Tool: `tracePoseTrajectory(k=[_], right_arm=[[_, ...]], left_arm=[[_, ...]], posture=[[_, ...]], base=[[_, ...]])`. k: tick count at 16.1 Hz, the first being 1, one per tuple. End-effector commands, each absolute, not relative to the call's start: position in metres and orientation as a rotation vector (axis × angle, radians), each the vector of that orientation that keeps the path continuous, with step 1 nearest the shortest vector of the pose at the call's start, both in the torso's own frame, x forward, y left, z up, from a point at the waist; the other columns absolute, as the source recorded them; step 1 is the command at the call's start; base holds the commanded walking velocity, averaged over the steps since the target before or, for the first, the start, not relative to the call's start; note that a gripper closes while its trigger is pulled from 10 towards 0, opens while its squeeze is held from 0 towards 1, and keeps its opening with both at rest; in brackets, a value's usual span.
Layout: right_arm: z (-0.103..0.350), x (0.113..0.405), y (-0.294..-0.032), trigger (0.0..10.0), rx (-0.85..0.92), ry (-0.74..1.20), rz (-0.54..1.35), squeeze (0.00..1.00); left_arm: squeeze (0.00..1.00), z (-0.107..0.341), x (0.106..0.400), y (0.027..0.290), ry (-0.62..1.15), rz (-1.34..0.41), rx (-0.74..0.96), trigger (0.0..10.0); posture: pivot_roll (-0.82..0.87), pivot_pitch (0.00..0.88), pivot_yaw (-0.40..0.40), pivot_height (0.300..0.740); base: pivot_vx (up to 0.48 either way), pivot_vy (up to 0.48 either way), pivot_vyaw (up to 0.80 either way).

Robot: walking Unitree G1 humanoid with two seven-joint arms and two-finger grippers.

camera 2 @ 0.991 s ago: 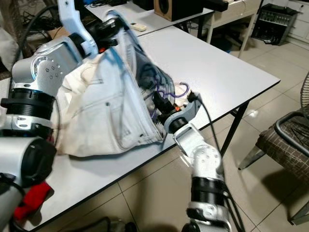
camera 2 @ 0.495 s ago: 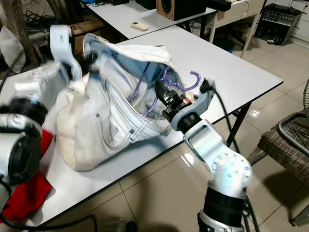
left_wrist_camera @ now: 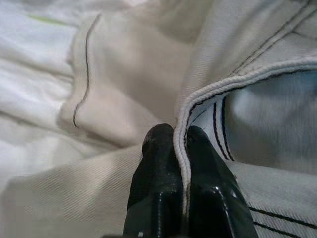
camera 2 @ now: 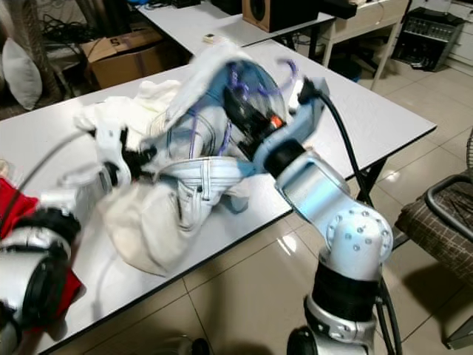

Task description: Hang hanger

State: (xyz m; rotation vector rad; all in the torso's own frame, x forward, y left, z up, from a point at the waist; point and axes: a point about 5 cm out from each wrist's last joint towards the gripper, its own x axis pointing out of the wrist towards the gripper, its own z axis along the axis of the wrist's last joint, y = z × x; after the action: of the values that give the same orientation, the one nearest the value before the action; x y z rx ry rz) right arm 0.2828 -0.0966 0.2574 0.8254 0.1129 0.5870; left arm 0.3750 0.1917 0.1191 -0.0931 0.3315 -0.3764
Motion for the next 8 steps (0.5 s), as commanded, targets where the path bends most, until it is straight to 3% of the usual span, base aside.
tracePoseTrajectory(k=[1, 8], right_arm=[[0.281, 0.2769, -0.0979, 10.0, 0.809, 0.012, 0.638, 0.0], [0.2804, 0.2801, -0.0998, 10.0, 0.775, 0.009, 0.624, 0.0]], left_arm=[[0.0, 0.111, 0.3661, 0.2006, 0.334, -0.392, -0.107, 10.0], [0.0, 0.119, 0.3617, 0.2028, 0.272, -0.424, -0.156, 10.0]], posture=[[-0.01, 0.013, 0.076, 0.74], [-0.01, 0.015, 0.074, 0.74]], base=[[0.0, 0.0, 0.0], [0.0, 0.0, 0.0]])
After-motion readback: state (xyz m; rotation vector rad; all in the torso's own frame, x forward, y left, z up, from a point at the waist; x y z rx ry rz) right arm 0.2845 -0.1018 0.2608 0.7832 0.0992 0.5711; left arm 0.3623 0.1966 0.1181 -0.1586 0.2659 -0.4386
